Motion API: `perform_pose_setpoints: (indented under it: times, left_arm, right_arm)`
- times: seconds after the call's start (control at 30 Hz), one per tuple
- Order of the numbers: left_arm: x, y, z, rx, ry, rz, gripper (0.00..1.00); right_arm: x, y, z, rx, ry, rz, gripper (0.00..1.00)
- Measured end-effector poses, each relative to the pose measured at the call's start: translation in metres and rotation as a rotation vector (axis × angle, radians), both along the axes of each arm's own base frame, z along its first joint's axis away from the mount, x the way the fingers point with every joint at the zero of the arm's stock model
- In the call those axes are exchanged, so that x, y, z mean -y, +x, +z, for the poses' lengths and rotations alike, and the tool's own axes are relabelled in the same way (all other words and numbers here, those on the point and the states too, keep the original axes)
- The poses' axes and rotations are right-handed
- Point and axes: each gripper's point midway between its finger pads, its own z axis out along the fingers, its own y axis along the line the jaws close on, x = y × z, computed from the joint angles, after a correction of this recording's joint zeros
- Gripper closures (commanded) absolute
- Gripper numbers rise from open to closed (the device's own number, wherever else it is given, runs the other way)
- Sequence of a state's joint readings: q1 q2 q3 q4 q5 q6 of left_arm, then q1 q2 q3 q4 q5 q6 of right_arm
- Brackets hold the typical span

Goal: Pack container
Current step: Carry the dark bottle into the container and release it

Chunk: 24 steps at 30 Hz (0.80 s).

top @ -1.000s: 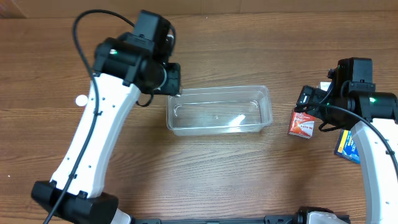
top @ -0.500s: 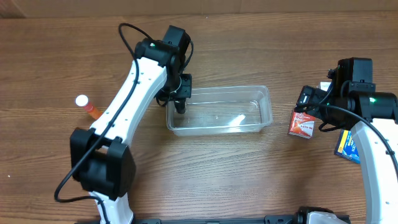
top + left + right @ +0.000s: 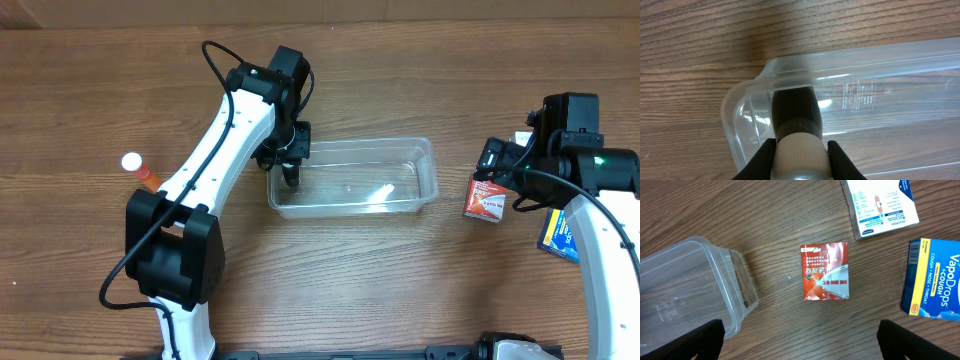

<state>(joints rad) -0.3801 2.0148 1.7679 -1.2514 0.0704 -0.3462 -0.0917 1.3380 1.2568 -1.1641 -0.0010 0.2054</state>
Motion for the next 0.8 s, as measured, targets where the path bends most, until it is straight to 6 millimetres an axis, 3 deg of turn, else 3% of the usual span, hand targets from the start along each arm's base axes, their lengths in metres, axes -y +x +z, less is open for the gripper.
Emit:
perform_pose_setpoints:
  times: [0.07,0.17,0.2,0.37,0.47,0.53,0.67,0.73,0.8]
  left_arm:
    - [0.0001,0.0,0.0,0.0,0.0,0.003,0.65]
    - [0.0001,0.0001,0.0,-0.001,-0.001,0.011,0.63]
    - [0.0,0.0001,0.0,-0.001,-0.001,0.014,0.58]
    - [0.0002,0.0003,0.0,0.0,-0.002,0.018,0.57]
    - [0.0002,0.0006,0.0,0.001,-0.002,0.02,0.63]
    - [0.0003,0.0007,0.0001,0.001,-0.002,0.019,0.59]
    - [0.0004,0.0008,0.0001,0.002,-0.003,0.018,0.35]
    - [0.0003,0.0004,0.0006,-0.001,-0.002,0.024,0.03]
    - [0.0003,0.0026,0.0058,0.009,-0.001,0.022,0.0]
  right_arm:
    - [0.0,-0.0001,0.0,0.0,0.0,0.0,0.0]
    - [0.0,-0.0001,0.0,0.0,0.001,-0.001,0.0]
    - [0.0,0.0,0.0,0.0,0.0,0.0,0.0]
    - [0.0,0.0,0.0,0.0,0.0,0.0,0.0]
    - [0.0001,-0.0001,0.0,0.0,0.0,0.0,0.0]
    - [0.0,-0.0002,-0.0001,-0.001,0.0,0.0,0.0]
    - [0.0,0.0,0.0,0.0,0.0,0.0,0.0]
    - [0.0,-0.0001,0.0,0.0,0.0,0.0,0.0]
    - [0.0001,-0.0001,0.0,0.0,0.0,0.0,0.0]
